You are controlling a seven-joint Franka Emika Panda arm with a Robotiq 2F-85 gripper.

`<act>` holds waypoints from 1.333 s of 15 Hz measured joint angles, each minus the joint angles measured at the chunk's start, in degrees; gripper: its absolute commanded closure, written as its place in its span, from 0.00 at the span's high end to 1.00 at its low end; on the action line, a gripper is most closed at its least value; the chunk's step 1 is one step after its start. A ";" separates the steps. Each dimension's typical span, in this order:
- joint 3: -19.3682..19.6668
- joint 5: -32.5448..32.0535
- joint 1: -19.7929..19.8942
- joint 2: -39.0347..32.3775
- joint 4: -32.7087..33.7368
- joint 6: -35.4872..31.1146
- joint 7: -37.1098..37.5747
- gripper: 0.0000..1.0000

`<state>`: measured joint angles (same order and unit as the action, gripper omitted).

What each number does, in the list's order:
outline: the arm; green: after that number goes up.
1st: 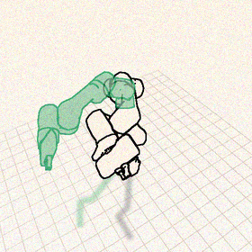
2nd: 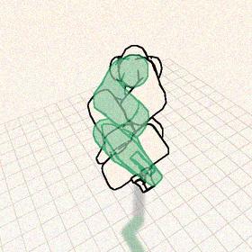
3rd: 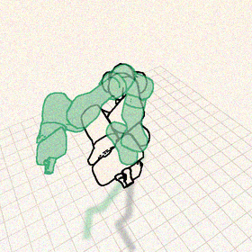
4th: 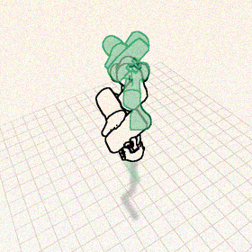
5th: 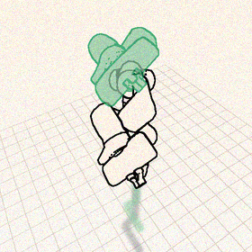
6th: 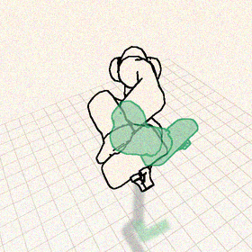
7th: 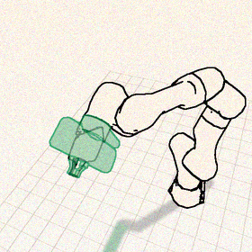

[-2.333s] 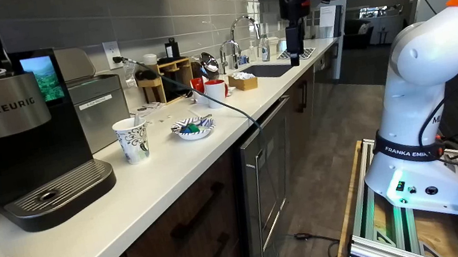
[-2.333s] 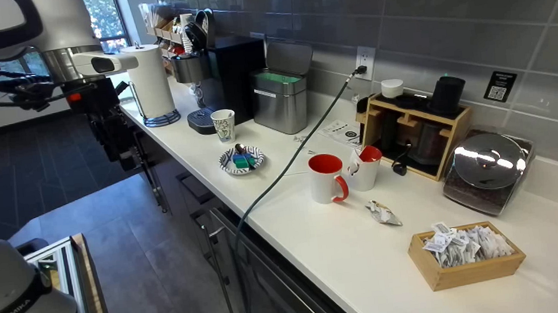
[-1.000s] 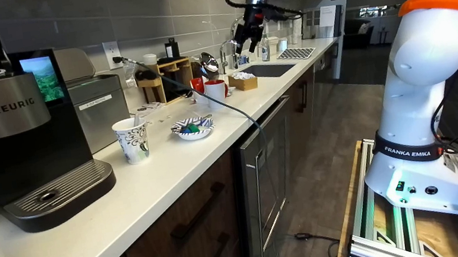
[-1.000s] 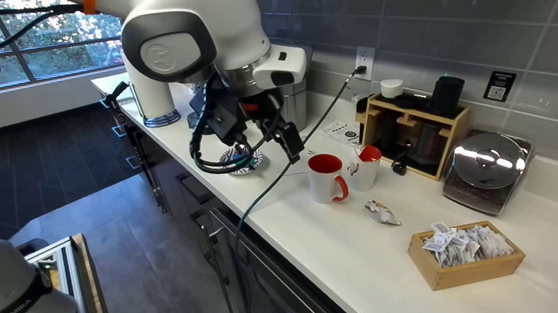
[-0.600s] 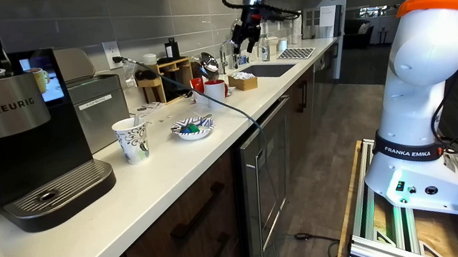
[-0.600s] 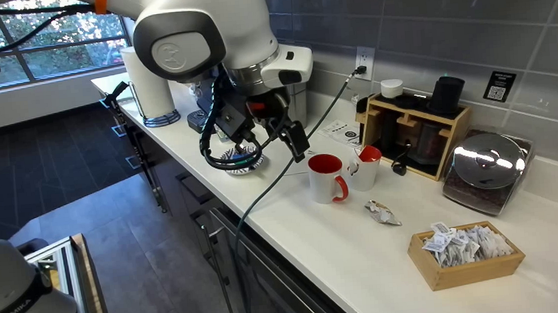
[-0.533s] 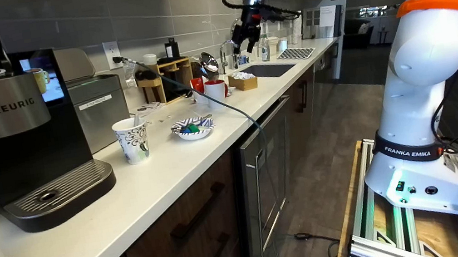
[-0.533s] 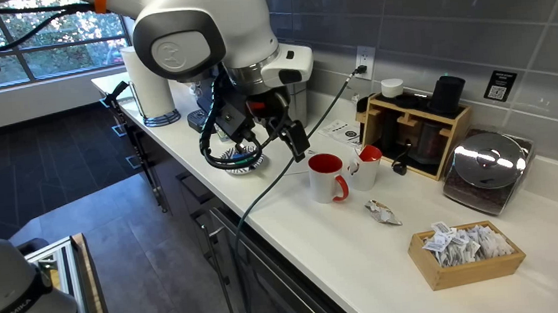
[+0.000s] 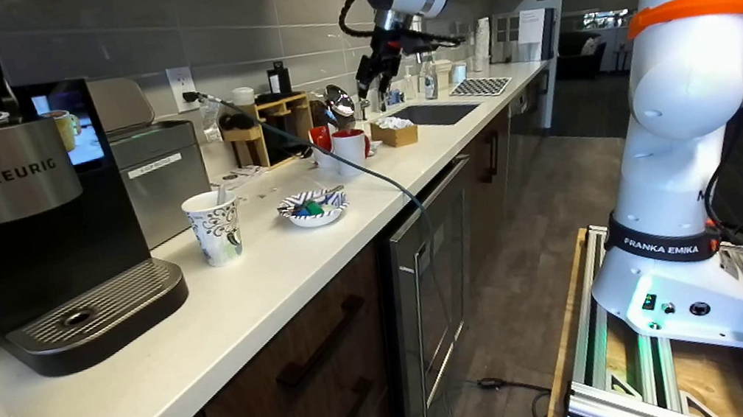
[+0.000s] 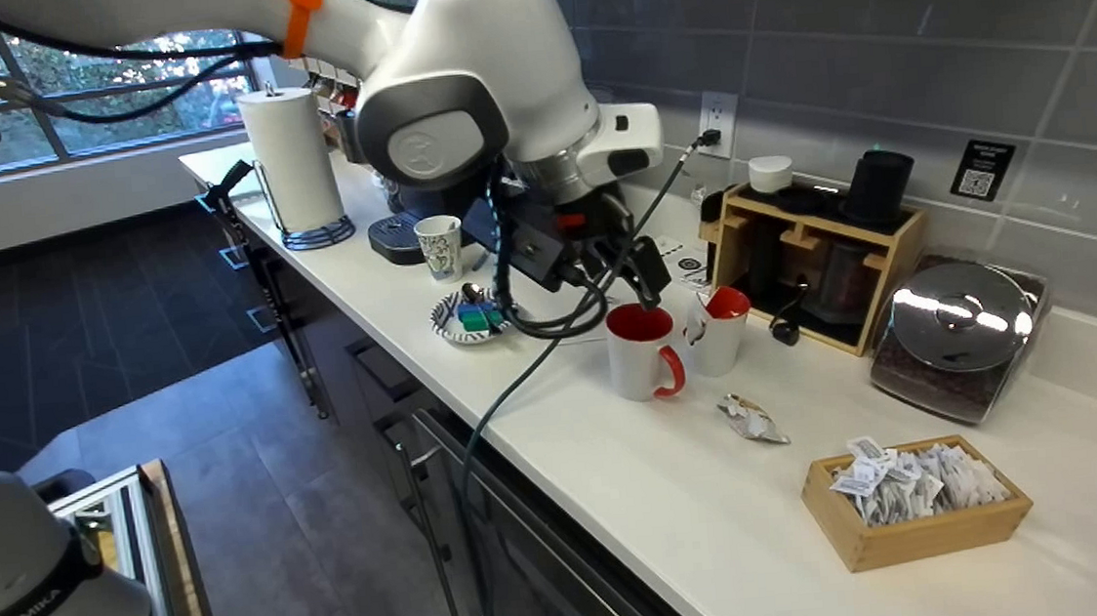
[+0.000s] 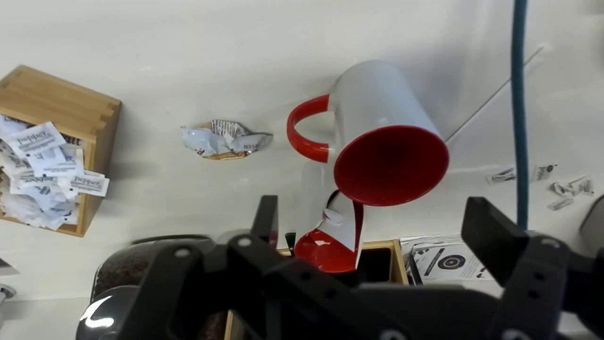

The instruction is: Move the sauce packet to the blue and white bowl

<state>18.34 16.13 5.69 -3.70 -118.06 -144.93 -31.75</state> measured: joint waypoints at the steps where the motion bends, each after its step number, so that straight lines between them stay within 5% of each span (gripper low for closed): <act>1: -0.94 0.77 1.10 -3.55 2.53 -0.35 -1.55 1.00; 6: -6.84 2.80 11.75 -19.45 17.83 1.28 -5.07 1.00; 10: -10.24 3.23 19.58 -27.11 30.49 11.79 -4.89 1.00; 15: -13.32 2.96 21.16 -33.50 39.61 17.21 -1.47 1.00; 20: -11.82 -3.46 19.64 -39.09 45.17 17.19 10.14 1.00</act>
<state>6.51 12.67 25.33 -42.79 -72.89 -127.75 -21.61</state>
